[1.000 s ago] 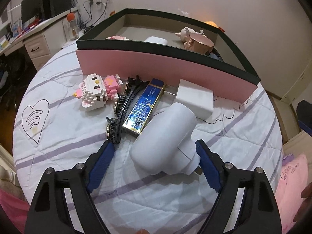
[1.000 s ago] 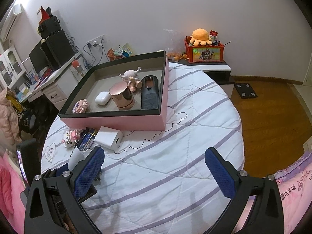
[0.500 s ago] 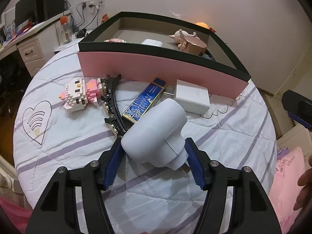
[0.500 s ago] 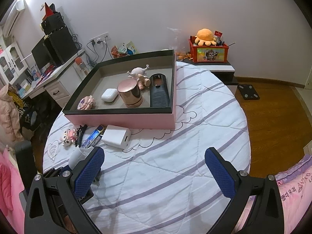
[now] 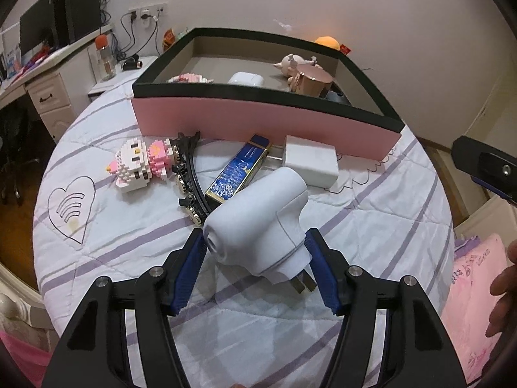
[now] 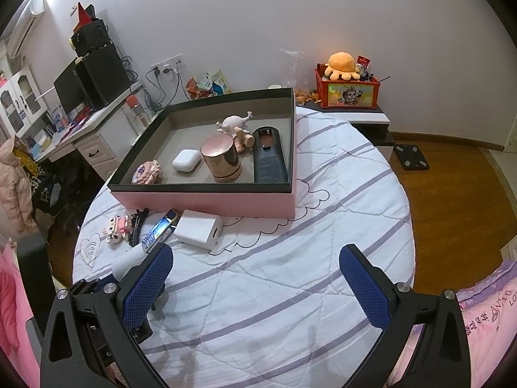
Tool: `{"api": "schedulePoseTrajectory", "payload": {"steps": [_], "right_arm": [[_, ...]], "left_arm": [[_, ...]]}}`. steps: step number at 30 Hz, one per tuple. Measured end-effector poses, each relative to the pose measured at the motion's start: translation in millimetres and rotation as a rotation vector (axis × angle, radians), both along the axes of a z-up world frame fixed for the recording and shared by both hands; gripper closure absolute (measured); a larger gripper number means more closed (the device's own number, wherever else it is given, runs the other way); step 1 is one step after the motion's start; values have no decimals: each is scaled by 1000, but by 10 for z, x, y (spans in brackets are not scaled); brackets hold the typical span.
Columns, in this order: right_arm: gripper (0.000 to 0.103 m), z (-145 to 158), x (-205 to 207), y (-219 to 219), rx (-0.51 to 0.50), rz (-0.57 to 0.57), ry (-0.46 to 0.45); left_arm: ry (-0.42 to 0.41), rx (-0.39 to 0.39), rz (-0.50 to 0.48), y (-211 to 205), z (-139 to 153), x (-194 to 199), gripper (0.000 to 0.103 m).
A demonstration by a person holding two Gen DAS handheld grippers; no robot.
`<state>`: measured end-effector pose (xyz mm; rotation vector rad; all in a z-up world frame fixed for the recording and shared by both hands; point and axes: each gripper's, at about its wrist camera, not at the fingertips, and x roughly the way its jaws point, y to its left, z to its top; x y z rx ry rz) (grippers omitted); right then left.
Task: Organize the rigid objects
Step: 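Carry the hair dryer into the box and open the left gripper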
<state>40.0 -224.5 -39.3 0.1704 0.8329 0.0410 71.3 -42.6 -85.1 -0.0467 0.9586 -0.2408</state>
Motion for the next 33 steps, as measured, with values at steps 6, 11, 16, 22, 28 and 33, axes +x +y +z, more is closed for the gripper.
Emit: {"api": "schedulePoseTrajectory", "payload": {"steps": [6, 11, 16, 22, 28, 33], "right_arm": [[0, 45, -7, 7, 0, -6, -12], [0, 90, 10, 23, 0, -8, -23], [0, 142, 51, 36, 0, -12, -39], [0, 188, 154, 28, -1, -20, -50], [0, 188, 316, -6, -3, -33, -47], [0, 141, 491, -67, -6, -52, -32]], "left_arm": [[-51, 25, -18, -19, 235, -50, 39], [-92, 36, -20, 15, 451, -34, 39], [-141, 46, -10, 34, 670, 96, 39], [-206, 59, 10, 103, 893, 400, 39], [-231, 73, 20, 125, 961, 889, 39], [-210, 80, 14, 64, 862, 1270, 39]]}}
